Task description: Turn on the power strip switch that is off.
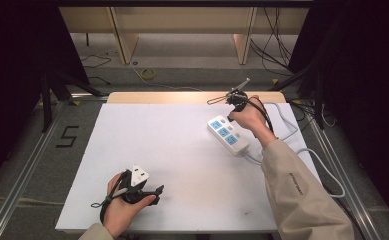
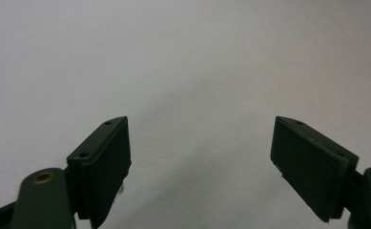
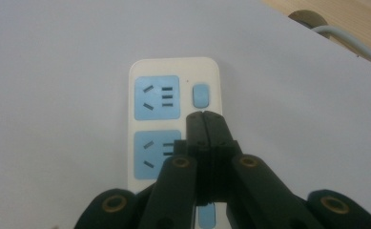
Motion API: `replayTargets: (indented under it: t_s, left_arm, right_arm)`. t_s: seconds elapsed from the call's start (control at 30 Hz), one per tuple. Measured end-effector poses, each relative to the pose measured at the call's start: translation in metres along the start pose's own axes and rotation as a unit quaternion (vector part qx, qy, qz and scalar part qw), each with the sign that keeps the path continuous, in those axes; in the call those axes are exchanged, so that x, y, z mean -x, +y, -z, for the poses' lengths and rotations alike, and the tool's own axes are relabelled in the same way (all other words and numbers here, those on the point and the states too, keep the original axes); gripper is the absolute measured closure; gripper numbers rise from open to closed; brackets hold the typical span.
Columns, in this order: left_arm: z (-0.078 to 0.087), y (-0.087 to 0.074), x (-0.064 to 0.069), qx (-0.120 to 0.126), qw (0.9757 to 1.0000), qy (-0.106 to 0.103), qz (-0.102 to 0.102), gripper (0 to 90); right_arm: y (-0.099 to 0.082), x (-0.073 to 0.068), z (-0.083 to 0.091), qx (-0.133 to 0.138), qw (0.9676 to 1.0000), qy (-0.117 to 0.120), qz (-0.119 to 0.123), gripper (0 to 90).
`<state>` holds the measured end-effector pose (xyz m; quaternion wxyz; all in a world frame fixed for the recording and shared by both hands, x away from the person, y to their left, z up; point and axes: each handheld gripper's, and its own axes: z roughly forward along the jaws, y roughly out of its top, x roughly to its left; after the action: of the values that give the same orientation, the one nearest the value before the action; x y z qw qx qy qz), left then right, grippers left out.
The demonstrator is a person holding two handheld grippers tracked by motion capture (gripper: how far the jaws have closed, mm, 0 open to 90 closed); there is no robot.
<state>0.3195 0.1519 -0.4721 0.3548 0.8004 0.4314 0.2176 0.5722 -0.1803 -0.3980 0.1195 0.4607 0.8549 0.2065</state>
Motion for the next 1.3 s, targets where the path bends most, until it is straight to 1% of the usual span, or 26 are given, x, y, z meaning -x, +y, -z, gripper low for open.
replayTargets:
  t_s: [0.07,0.13,0.3,0.63,0.7,0.73,0.83,0.9,0.97,1.1,1.13,1.23,1.3]
  left_arm:
    - [0.000,0.000,0.000,0.000,1.0000,0.000,0.000,21.1]
    - [0.000,0.000,0.000,0.000,1.0000,0.000,-0.001,21.1]
    - [0.000,0.000,0.000,-0.004,1.0000,-0.001,-0.004,21.1]
    - [0.000,0.000,0.000,-0.003,1.0000,-0.002,-0.003,21.1]
    - [0.000,0.000,0.000,-0.003,1.0000,-0.002,-0.003,21.1]
    - [0.000,0.000,0.000,-0.003,1.0000,-0.003,-0.003,21.1]
    - [-0.001,0.000,0.000,-0.003,1.0000,-0.002,-0.003,21.1]
    - [-0.001,0.000,0.000,-0.003,1.0000,-0.002,-0.003,21.1]
    - [-0.001,0.000,0.000,-0.003,1.0000,-0.002,-0.003,21.1]
    - [-0.001,0.000,0.000,-0.003,1.0000,-0.002,-0.003,21.1]
    - [-0.001,0.000,0.000,-0.003,1.0000,-0.002,-0.003,21.1]
    - [-0.001,0.000,0.000,-0.003,1.0000,-0.003,-0.003,21.1]
    - [-0.001,0.000,0.001,-0.003,1.0000,-0.003,-0.003,21.1]
  right_arm:
    - [0.001,0.000,0.000,0.001,1.0000,0.000,-0.004,90.0]
    - [0.002,0.001,0.000,0.001,1.0000,0.000,0.000,90.0]
    - [0.005,0.000,-0.001,0.002,1.0000,-0.001,0.000,90.0]
    - [0.009,-0.002,-0.005,0.002,1.0000,-0.002,0.001,90.0]
    - [0.009,-0.003,-0.006,0.000,1.0000,-0.002,-0.002,90.0]
    - [0.009,-0.002,-0.007,0.001,1.0000,-0.001,0.002,90.0]
    - [0.010,-0.003,-0.008,0.000,1.0000,-0.003,-0.001,90.0]
    - [0.011,-0.002,-0.009,0.001,1.0000,0.000,0.002,90.0]
    - [0.012,-0.003,-0.010,0.000,1.0000,-0.004,0.001,90.0]
    - [0.013,-0.004,-0.011,0.002,1.0000,-0.003,0.004,90.0]
    - [0.013,-0.004,-0.011,0.000,1.0000,-0.003,0.000,90.0]
    - [0.014,-0.004,-0.013,0.000,1.0000,-0.002,0.003,90.0]
    - [0.014,-0.005,-0.014,0.000,1.0000,-0.005,0.002,90.0]
